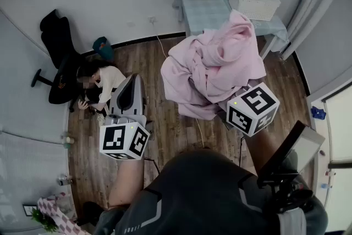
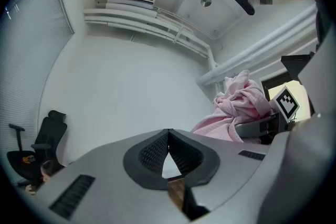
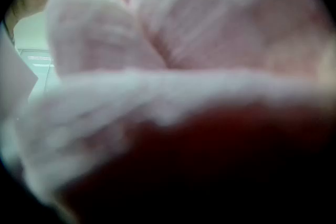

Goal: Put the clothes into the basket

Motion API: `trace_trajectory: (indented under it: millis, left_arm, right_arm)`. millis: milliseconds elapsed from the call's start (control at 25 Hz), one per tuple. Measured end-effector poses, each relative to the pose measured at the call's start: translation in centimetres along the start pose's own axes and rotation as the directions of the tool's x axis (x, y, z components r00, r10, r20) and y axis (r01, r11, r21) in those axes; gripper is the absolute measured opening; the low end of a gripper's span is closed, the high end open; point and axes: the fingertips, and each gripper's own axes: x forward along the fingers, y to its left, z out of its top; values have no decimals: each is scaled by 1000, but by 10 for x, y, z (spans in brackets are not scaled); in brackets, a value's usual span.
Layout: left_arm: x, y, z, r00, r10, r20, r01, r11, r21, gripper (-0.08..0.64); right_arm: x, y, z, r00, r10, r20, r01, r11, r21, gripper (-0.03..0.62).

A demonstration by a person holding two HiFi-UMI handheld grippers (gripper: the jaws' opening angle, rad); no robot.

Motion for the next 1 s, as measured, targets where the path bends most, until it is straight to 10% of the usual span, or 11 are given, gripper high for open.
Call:
trace_trajectory:
  millis: [1000]
  left_arm:
    - [21,21,-23,990,-138,41,141,986,-92,9]
  right_arm:
    - [13,-4,-7,994,-109,4,108,994,20,387]
